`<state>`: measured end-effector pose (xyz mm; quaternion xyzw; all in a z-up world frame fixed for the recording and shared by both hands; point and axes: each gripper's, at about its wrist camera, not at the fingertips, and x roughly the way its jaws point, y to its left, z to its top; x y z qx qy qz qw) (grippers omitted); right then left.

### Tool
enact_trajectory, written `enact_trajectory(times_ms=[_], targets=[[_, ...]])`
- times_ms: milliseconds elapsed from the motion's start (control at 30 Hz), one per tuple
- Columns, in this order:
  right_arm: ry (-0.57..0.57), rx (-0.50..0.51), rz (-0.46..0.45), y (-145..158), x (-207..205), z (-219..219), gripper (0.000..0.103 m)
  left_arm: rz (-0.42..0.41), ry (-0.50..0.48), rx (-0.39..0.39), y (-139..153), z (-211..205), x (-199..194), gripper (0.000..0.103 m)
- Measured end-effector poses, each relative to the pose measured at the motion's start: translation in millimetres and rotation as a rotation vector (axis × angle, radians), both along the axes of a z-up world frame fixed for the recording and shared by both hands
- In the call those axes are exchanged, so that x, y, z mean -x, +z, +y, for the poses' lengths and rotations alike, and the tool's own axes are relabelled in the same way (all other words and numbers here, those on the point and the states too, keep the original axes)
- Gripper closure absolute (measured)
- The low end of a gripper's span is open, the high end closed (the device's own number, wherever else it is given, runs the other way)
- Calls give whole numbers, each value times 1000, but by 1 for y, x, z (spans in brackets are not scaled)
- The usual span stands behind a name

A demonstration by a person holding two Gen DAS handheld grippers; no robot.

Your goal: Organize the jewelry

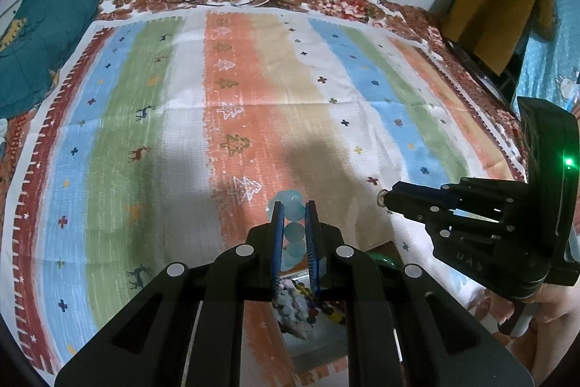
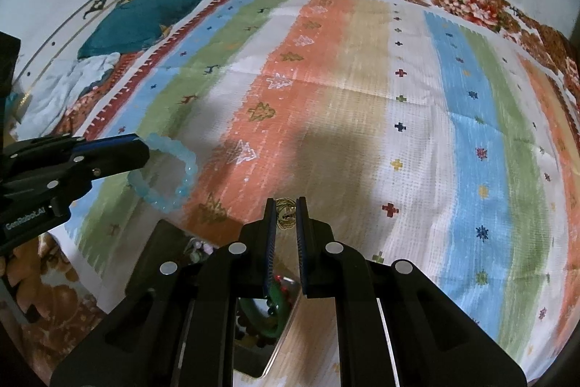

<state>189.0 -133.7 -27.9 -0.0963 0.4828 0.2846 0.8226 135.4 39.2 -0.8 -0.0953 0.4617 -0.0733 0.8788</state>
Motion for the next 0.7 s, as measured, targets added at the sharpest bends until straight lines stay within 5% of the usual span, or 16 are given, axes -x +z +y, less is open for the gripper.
enact_trajectory(times_ms=[700], targets=[[27, 8, -11, 1, 40, -13, 91, -50, -37, 30, 14, -14, 43, 92]])
